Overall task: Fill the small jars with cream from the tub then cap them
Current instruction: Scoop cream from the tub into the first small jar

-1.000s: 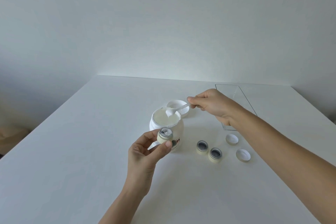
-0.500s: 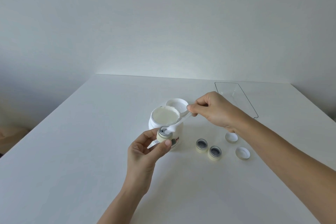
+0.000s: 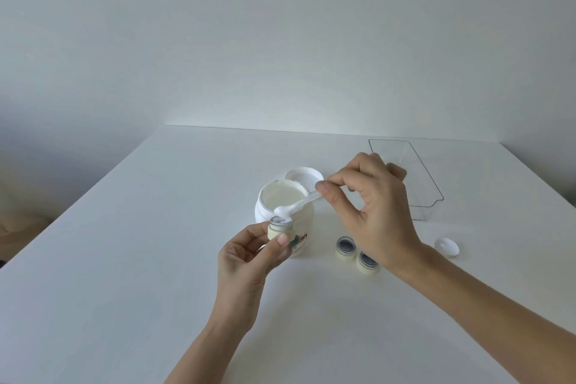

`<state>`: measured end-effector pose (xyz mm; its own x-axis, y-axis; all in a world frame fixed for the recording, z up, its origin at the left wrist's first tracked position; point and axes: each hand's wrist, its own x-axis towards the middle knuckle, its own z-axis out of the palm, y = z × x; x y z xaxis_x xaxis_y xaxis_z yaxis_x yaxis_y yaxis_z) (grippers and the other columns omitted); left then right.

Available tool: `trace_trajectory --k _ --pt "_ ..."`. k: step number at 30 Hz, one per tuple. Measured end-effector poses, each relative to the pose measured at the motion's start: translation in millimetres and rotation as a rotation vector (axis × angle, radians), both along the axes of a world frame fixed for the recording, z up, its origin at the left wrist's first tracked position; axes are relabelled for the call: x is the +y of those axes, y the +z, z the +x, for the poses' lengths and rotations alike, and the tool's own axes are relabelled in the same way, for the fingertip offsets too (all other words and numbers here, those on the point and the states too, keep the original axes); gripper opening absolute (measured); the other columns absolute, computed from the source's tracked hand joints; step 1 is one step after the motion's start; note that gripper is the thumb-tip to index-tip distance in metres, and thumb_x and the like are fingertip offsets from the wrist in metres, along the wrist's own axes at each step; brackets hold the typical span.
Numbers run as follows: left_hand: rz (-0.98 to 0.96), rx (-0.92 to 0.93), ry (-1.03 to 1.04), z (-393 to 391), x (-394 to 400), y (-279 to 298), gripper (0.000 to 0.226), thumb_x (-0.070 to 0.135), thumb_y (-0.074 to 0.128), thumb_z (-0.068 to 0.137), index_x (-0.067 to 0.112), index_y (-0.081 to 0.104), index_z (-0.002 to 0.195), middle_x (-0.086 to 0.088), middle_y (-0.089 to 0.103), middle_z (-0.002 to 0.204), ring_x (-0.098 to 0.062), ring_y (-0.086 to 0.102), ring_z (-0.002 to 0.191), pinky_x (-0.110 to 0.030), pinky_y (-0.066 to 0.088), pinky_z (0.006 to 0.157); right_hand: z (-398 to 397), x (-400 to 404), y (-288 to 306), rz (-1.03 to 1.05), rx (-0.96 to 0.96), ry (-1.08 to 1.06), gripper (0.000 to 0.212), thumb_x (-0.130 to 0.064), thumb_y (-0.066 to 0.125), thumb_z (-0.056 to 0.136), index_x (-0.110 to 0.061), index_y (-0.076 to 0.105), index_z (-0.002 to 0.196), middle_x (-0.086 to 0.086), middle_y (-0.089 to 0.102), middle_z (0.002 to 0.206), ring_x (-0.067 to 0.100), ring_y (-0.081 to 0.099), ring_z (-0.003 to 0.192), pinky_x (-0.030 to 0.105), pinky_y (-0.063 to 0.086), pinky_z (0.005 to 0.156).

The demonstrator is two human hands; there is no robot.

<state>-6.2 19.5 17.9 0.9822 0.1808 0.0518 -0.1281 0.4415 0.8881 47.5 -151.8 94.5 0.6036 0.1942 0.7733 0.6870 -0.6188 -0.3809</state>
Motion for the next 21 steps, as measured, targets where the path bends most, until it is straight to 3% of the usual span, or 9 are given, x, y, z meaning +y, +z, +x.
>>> trace_trajectory --k 9,16,21 --pt "-0.024 -0.003 -0.005 -1.1 -0.4 1.6 0.029 0.026 0.082 0.064 0.009 0.076 0.086 -0.014 0.077 0.085 -0.026 0.076 0.084 -0.024 0.058 0.073 -6.9 -11.9 -19.5 -0.254 -0.530 -0.028 0.023 -0.027 0.066 0.090 -0.017 0.068 0.070 -0.004 0.050 0.065 0.017 0.046 0.068 0.033 0.017 0.072" --pt "-0.010 -0.009 -0.011 -1.6 -0.9 1.4 0.026 0.025 0.081 0.064 0.011 0.076 0.084 -0.012 0.077 0.084 -0.025 0.075 0.086 -0.024 0.057 0.074 -13.0 -23.7 -17.2 -0.219 -0.557 0.008 0.031 -0.030 0.062 0.093 -0.014 0.074 0.069 -0.002 0.052 0.061 0.016 0.044 0.069 0.035 0.019 0.069" --pt "-0.014 -0.018 -0.019 -1.8 -0.8 2.2 0.025 0.024 0.082 0.064 0.011 0.076 0.085 -0.011 0.077 0.086 -0.025 0.076 0.087 -0.023 0.057 0.074 -14.4 -28.0 -13.8 -0.121 -0.488 0.000 0.029 -0.029 0.060 0.093 -0.014 0.072 0.070 -0.005 0.049 0.070 0.016 0.045 0.069 0.038 0.022 0.070"
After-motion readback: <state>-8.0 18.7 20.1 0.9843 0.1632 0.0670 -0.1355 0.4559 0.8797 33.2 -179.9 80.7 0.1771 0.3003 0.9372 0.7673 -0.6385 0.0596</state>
